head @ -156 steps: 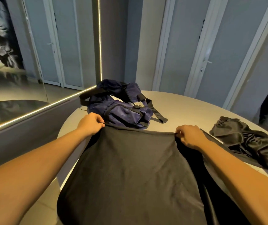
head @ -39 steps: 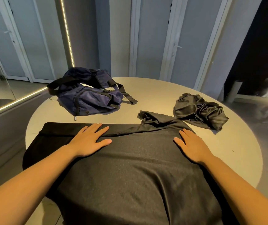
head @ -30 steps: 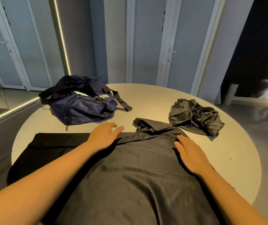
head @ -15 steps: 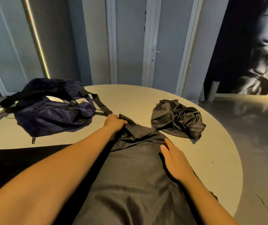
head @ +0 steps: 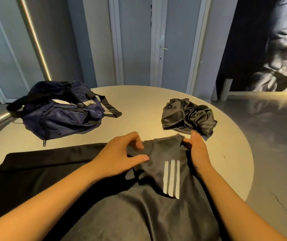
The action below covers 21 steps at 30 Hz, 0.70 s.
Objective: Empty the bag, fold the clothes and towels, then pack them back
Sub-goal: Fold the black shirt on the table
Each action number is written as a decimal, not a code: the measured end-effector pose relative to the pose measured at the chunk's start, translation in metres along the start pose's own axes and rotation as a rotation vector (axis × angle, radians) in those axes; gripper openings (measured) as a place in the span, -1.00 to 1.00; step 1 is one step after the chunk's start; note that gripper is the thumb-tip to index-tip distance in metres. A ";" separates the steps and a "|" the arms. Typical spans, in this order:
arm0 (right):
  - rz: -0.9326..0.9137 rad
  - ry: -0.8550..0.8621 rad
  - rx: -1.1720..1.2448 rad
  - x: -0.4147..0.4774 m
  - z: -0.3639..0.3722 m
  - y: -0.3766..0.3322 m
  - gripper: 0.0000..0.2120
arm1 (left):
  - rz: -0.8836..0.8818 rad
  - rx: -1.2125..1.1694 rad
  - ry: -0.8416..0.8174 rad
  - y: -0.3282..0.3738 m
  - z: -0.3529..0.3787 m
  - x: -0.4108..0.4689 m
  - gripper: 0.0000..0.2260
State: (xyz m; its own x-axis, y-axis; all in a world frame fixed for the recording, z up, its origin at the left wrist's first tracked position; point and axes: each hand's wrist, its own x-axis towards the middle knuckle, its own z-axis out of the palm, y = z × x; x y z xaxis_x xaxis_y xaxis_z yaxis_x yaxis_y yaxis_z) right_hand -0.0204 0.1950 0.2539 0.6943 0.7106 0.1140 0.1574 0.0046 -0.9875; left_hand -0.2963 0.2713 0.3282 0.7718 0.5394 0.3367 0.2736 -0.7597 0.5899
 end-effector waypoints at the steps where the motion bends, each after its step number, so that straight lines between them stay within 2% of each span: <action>1: -0.015 -0.006 0.008 0.001 0.000 0.002 -0.35 | -0.039 0.059 0.023 -0.012 0.000 -0.008 -0.79; 4: -0.027 -0.016 -0.004 0.000 0.001 -0.001 -0.56 | -0.013 0.222 -0.029 -0.033 0.003 -0.021 -0.75; 6: -0.009 -0.025 0.010 0.000 0.002 -0.004 -0.53 | 0.045 0.311 -0.102 -0.036 0.008 -0.022 -0.63; 8: 0.025 -0.029 0.058 0.002 0.004 0.002 -0.48 | 0.026 0.392 -0.150 -0.039 0.013 -0.019 -0.51; 10: 0.058 -0.027 0.079 0.004 0.003 0.003 -0.46 | 0.001 0.445 -0.160 -0.040 0.018 -0.014 -0.53; 12: 0.092 -0.032 0.108 0.007 0.003 0.002 -0.45 | -0.009 0.402 -0.156 -0.042 0.022 -0.014 -0.59; 14: 0.117 -0.032 0.076 0.010 0.004 0.001 -0.49 | -0.056 0.331 -0.141 -0.046 0.025 -0.017 -0.56; 16: 0.142 -0.012 0.014 0.015 0.006 -0.002 -0.64 | -0.071 0.337 -0.118 -0.052 0.030 -0.021 -0.54; 18: 0.159 -0.005 0.015 0.022 0.009 -0.008 -0.94 | -0.067 0.364 -0.114 -0.057 0.033 -0.023 -0.53; 21: 0.246 0.049 0.032 0.036 0.009 -0.019 -0.92 | -0.095 0.370 -0.097 -0.060 0.032 -0.023 -0.54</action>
State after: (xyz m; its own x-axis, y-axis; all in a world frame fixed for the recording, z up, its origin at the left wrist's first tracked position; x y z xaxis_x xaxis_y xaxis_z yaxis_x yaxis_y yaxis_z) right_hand -0.0045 0.2269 0.2757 0.7421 0.6583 -0.1261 -0.0422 -0.1418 -0.9890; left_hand -0.3119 0.2931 0.2615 0.7790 0.5903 0.2115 0.5215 -0.7972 0.3042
